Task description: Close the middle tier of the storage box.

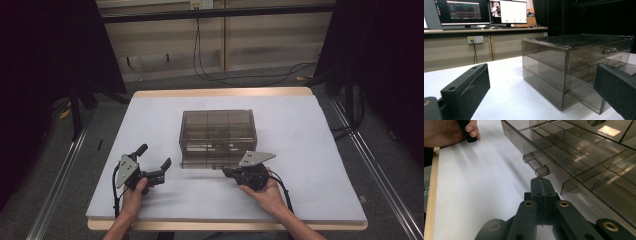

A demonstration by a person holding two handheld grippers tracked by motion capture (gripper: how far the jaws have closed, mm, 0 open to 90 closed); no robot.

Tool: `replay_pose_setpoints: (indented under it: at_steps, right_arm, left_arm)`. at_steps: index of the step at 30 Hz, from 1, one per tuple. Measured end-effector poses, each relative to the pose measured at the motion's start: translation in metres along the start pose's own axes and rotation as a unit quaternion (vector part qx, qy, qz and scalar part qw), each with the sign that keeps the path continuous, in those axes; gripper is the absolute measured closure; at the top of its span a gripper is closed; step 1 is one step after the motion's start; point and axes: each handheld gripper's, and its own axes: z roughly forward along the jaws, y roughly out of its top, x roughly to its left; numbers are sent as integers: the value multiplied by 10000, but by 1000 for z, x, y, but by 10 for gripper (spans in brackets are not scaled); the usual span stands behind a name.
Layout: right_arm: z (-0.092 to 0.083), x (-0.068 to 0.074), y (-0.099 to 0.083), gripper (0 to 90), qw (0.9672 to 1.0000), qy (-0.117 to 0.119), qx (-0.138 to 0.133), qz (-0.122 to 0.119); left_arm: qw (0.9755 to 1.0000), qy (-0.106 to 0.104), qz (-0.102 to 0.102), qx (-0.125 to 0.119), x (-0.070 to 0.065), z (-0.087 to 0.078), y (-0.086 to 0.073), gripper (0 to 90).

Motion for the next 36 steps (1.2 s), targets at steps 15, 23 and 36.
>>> replay_pose_setpoints:
  at_steps: [15, 23, 36]
  right_arm:
    - [1, 1, 1, 900, 10000, -35, 4, -2]
    - [1, 1, 1, 900, 10000, -52, 2, 11]
    - [2, 0, 2, 900, 9998, -168, -23, 41]
  left_arm:
    - [10000, -2, -4, -1, 0, 0, 0, 9]
    - [10000, 6, 21, 12, 0, 0, 0, 9]
    - [10000, 32, 17, 13, 0, 0, 0, 9]
